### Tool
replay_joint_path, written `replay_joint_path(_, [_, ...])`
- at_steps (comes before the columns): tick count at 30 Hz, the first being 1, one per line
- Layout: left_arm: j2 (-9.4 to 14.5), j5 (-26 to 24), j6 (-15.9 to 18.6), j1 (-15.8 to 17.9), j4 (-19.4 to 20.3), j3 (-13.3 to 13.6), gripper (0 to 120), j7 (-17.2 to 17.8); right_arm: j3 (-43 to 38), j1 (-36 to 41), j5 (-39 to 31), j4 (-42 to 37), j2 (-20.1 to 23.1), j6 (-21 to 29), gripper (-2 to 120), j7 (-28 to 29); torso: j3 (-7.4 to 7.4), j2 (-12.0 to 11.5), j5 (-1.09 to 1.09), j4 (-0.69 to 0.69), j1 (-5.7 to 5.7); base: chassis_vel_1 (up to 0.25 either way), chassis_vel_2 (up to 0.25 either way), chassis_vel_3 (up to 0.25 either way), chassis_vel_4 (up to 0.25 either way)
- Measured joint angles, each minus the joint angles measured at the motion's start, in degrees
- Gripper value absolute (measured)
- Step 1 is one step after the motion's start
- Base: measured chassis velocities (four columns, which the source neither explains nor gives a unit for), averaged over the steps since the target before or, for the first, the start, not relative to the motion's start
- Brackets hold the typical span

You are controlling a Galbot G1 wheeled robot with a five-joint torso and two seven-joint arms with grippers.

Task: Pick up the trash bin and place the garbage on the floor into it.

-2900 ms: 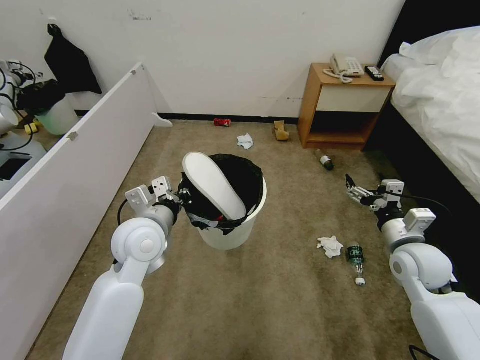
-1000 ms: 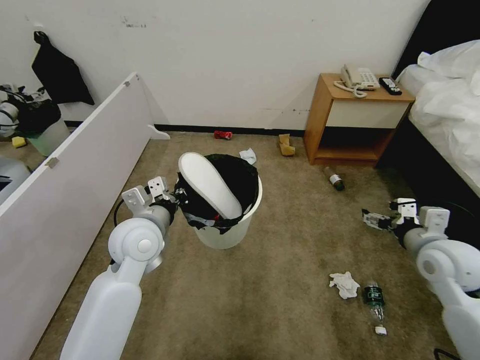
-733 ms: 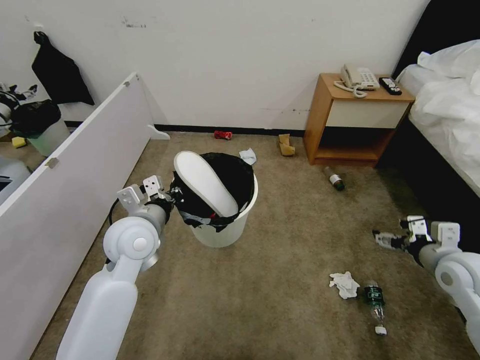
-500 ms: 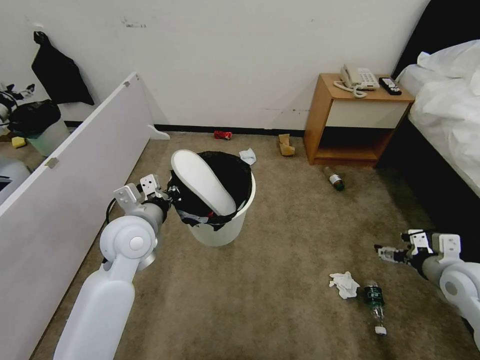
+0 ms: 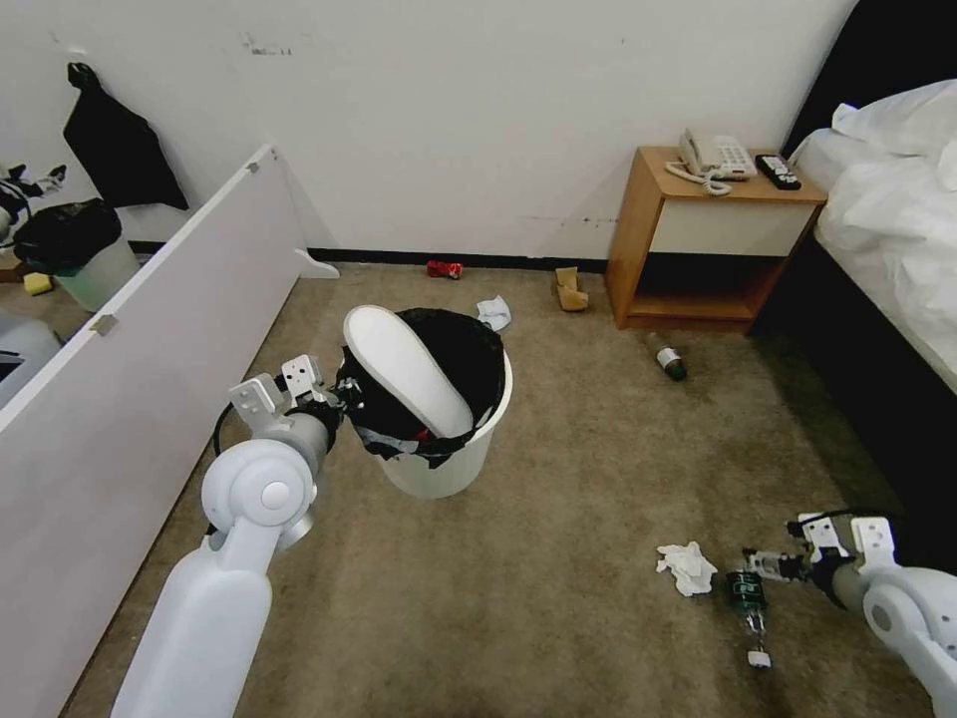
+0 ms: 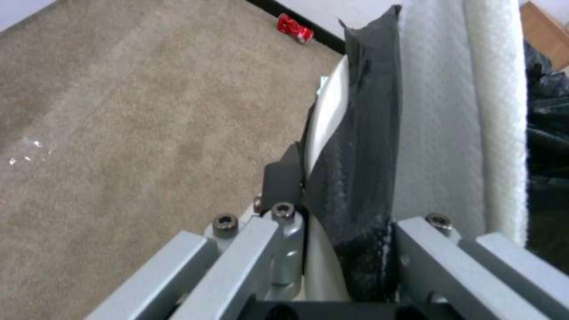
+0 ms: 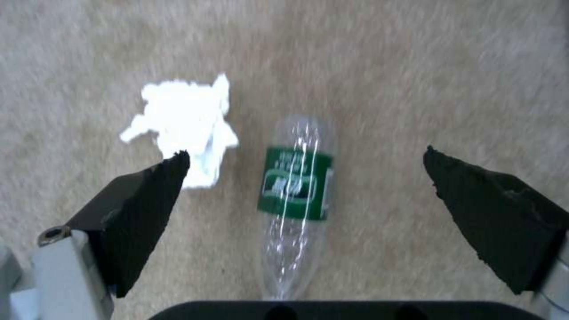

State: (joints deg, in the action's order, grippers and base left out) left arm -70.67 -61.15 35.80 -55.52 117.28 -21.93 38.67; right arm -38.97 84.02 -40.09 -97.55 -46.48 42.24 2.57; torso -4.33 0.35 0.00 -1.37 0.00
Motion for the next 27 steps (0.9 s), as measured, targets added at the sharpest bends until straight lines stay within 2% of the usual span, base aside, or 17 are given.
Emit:
replay_joint_path(13, [0.51, -0.5, 0.01, 0.55, 0.1, 1.7, 4, 0.38, 2.32, -0.85, 4.7, 6.31, -3.4, -0.09, 100, -4.41, 0.0, 0.0, 0.0, -0.01, 0.0, 0.0, 0.0, 0.0, 0.0])
replay_joint_path(27, [0.65, -0.47, 0.03, 0.48, -0.15, 1.9, 4, 0.36, 5.13, -5.01, 6.49, 11.68, -5.44, -0.39, 100, -6.78, 0.0, 0.0, 0.0, 0.01, 0.0, 0.0, 0.0, 0.0, 0.0])
